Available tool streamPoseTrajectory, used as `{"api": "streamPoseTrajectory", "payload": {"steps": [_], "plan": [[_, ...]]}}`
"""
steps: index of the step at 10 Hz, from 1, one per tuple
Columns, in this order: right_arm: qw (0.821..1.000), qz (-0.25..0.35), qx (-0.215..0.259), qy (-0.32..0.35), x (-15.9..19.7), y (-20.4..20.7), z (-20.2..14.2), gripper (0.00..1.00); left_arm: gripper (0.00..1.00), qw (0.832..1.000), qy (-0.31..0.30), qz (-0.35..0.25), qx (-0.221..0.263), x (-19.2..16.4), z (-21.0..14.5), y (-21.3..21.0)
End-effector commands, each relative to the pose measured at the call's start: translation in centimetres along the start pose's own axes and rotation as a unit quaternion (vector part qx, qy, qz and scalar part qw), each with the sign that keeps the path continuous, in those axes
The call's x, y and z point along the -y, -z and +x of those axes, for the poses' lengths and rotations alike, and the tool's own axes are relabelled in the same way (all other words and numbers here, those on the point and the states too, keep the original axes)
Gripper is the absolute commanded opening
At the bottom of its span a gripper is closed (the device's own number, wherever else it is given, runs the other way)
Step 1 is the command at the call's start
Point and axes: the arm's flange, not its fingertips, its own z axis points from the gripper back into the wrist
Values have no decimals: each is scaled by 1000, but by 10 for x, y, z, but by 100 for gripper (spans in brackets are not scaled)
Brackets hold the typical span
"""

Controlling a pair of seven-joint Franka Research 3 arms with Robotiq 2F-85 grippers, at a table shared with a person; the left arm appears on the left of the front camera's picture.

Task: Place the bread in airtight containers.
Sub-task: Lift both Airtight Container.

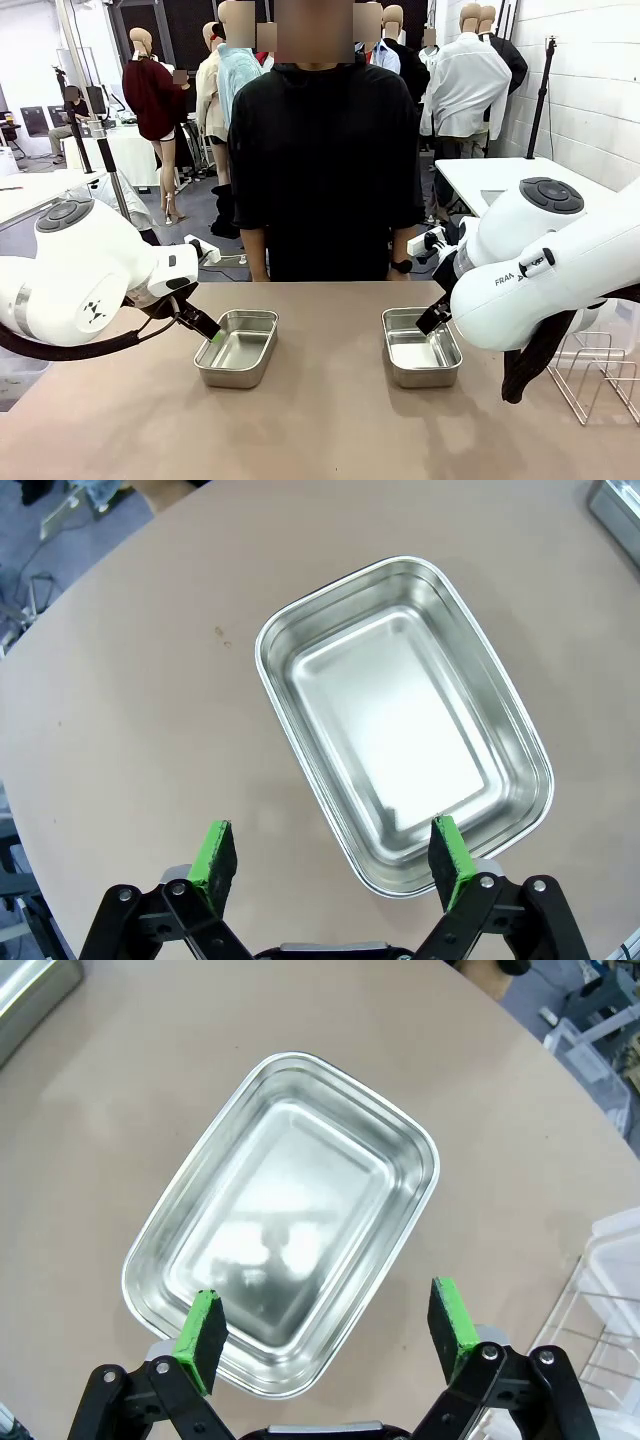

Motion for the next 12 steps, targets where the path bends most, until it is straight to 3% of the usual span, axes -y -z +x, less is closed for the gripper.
{"api": "streamPoseTrajectory", "payload": {"steps": [1,8,10,12], "plan": [[1000,0,0,0,0,0,0,100,100,1000,-1,0,0,-1,0,0],[1000,0,0,0,0,0,0,100,100,1000,-1,0,0,-1,0,0],[999,5,23,22,11,-34,3,100,100,1000,1,11,-3,1,8,-8],[995,52,58,60,31,-81,11,100,100,999,-28,26,11,-5,30,-37]]}}
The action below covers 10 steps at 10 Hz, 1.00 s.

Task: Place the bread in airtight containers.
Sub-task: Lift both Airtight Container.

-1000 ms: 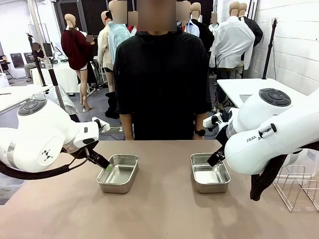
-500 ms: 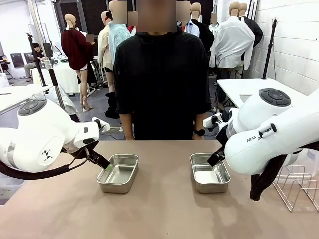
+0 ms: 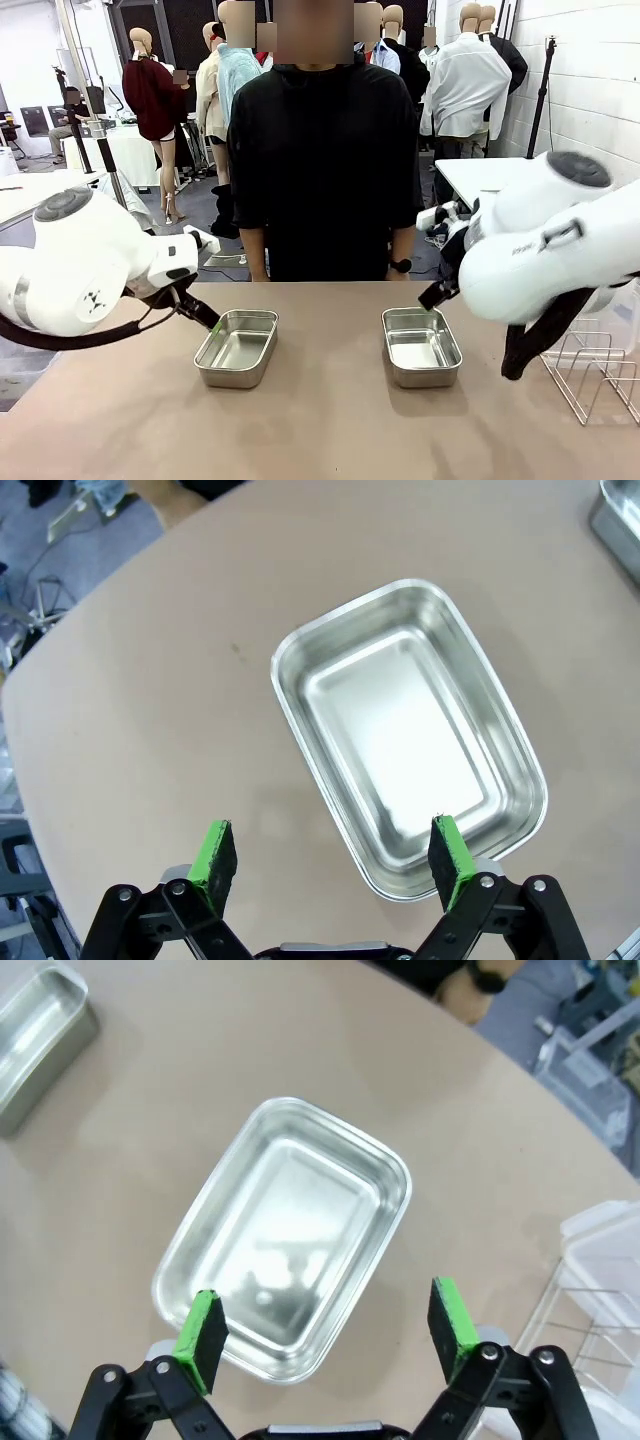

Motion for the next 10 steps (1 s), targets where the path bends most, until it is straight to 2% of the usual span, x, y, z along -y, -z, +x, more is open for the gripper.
{"api": "streamPoseTrajectory", "payload": {"steps": [1,3,5,8,10], "plan": [[998,44,22,31,24,-48,6,100,100,999,-36,20,4,0,25,-38],[995,78,33,46,41,-73,9,100,100,997,-67,-15,18,-7,41,-71],[994,91,20,60,55,-94,5,100,100,995,-73,-54,40,-13,46,-98],[992,95,38,70,66,-115,-7,100,100,993,-84,-69,51,-22,39,-130],[992,103,47,64,65,-121,-3,100,100,991,-90,-80,58,-22,33,-141]]}}
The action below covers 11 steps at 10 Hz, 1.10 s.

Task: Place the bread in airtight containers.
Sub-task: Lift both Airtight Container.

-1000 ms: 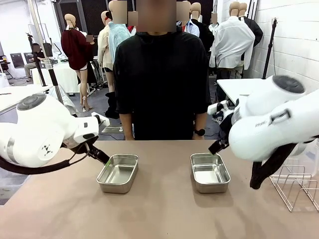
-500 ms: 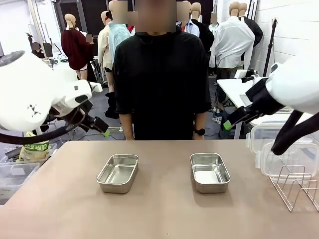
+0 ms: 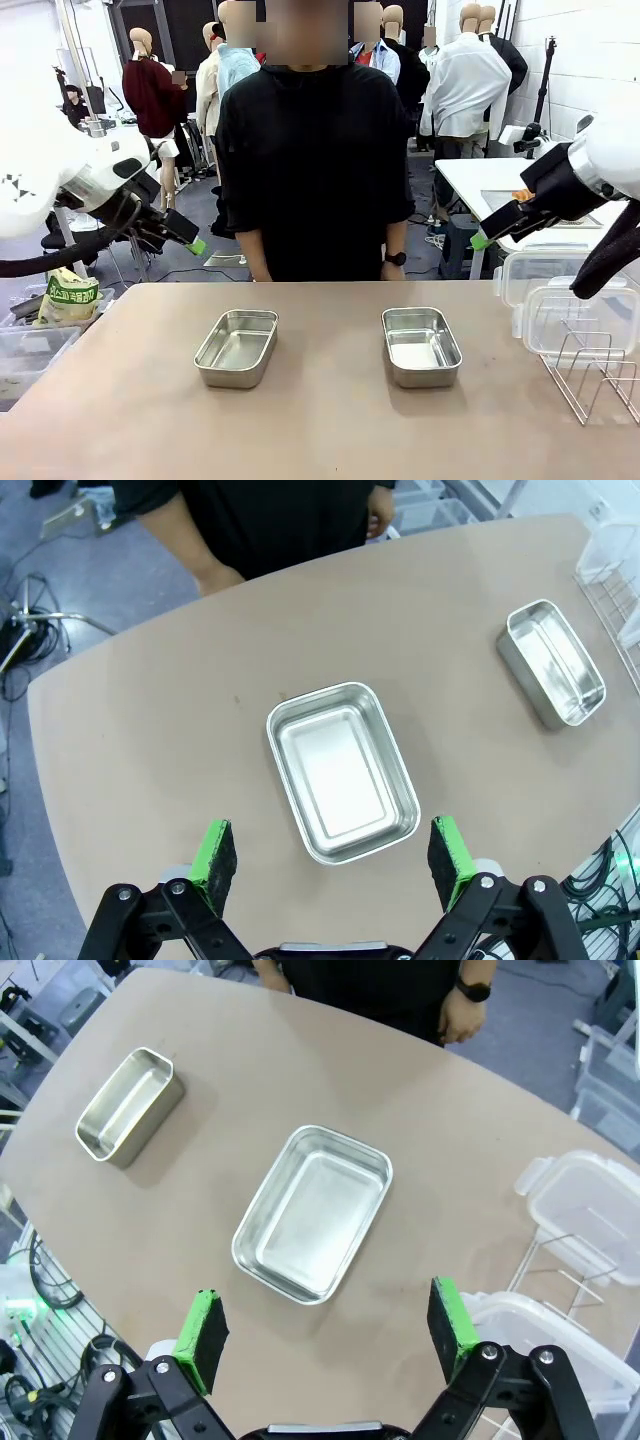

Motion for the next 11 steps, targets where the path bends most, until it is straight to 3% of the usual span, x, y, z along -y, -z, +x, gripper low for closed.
{"api": "streamPoseTrajectory", "payload": {"steps": [1,11], "plan": [[1000,23,9,-9,0,2,-1,100,100,1000,-5,-15,0,-6,-11,-5],[999,40,1,-4,1,18,-1,100,100,999,-23,-26,-1,-3,-14,-7]]}}
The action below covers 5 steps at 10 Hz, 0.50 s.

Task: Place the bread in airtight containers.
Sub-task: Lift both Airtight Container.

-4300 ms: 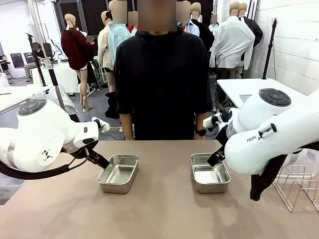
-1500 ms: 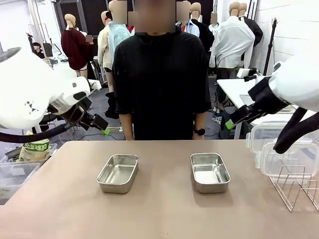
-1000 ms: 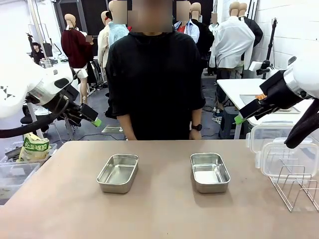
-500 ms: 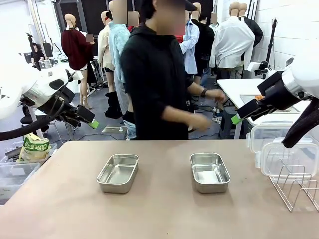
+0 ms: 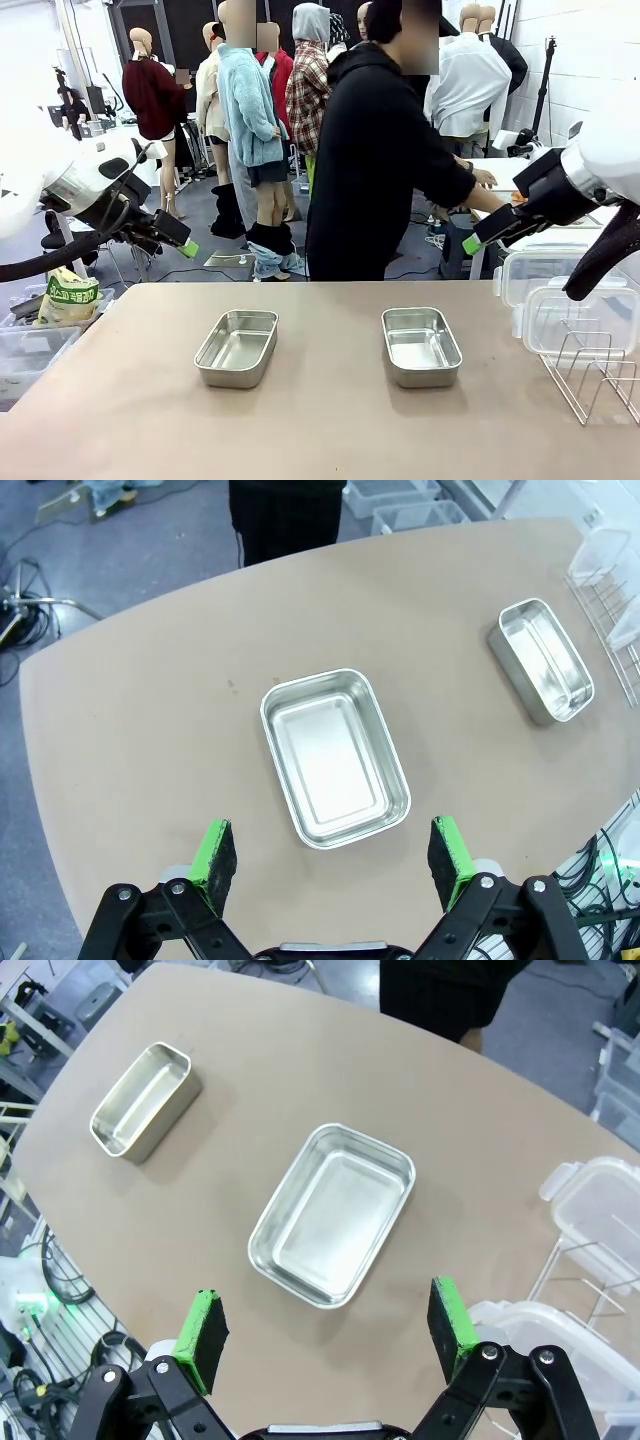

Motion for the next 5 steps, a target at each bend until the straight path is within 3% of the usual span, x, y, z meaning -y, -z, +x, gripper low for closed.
{"api": "streamPoseTrajectory", "payload": {"steps": [1,5], "plan": [[1000,0,2,0,0,-1,0,100,100,1000,0,0,0,0,0,0],[1000,0,2,0,0,-1,0,100,100,1000,0,0,0,0,0,0]]}}
